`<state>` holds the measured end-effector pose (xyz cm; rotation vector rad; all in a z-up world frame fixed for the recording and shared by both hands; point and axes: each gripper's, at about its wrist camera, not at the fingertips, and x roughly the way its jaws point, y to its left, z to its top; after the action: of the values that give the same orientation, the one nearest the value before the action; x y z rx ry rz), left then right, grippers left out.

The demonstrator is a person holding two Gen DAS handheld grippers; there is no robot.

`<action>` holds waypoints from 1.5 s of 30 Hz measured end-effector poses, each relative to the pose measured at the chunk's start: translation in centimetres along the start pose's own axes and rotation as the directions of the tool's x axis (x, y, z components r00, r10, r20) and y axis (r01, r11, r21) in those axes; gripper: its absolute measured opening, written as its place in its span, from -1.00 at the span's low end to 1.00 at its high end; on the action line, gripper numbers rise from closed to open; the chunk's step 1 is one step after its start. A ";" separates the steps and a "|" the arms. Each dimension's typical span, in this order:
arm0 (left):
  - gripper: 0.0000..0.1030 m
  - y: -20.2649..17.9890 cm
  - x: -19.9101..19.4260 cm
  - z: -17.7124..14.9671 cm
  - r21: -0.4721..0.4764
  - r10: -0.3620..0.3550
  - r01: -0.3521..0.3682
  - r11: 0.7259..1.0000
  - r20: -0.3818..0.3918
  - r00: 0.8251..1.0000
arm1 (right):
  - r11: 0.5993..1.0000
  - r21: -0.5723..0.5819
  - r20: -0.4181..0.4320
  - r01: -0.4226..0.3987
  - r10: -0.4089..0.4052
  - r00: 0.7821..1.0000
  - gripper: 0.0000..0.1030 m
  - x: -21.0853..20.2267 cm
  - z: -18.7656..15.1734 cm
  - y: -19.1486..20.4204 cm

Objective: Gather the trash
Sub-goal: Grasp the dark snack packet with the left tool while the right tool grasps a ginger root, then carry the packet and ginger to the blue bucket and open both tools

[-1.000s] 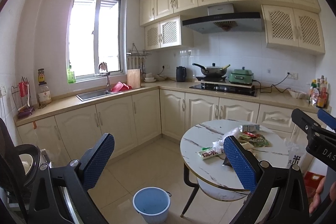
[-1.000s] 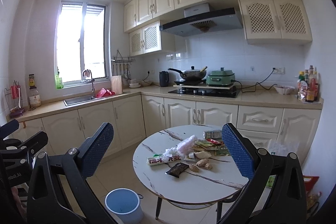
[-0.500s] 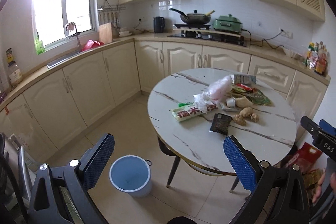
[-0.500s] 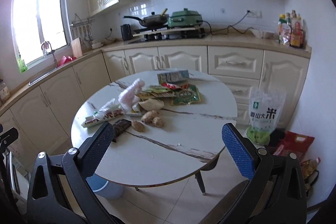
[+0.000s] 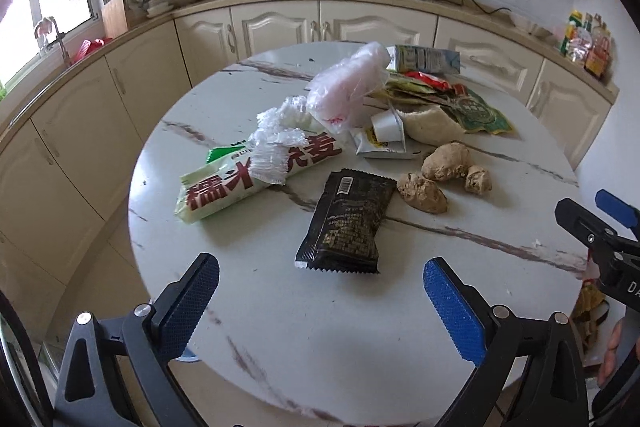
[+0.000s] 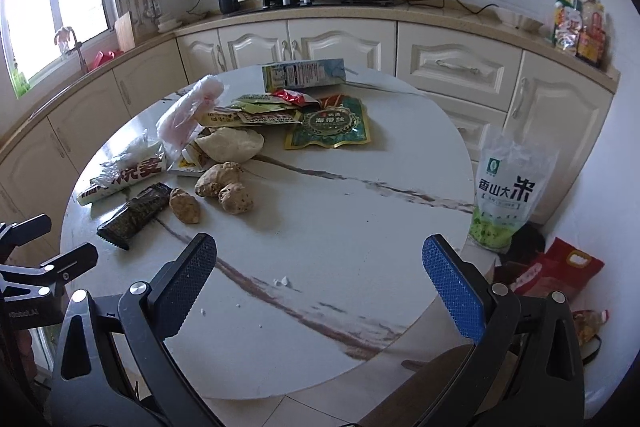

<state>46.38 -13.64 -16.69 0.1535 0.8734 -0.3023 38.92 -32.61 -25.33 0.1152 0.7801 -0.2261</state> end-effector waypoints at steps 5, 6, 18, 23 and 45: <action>0.42 1.2 4.5 3.9 -0.001 -0.022 0.022 1.000 -0.039 0.999 | 0.998 -0.046 -0.041 -0.053 0.051 0.998 1.00 2.6 1.1 0.6; 0.35 1.2 5.3 4.3 0.001 -0.028 0.028 1.000 -0.046 0.999 | 0.996 -0.058 -0.051 -0.069 0.066 0.997 1.00 3.1 1.3 0.9; -0.64 3.7 5.4 2.9 0.013 -0.150 0.149 0.989 0.017 0.989 | 0.960 -0.251 -0.132 -0.122 0.091 0.987 0.98 8.4 3.6 5.7; -0.67 5.5 2.3 0.6 0.007 -0.211 0.211 0.977 0.056 0.976 | 0.949 -0.262 -0.208 -0.174 0.120 0.971 0.44 9.4 4.5 6.8; -0.67 21.2 -10.2 -7.7 -0.179 -0.120 0.155 0.971 0.192 0.974 | 0.874 -0.288 -0.042 -0.392 0.397 0.917 -0.38 -2.4 3.0 16.7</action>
<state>41.43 10.46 -13.50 -0.1152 0.7299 -0.3540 43.36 -16.61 -21.21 -0.0084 0.7466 0.2782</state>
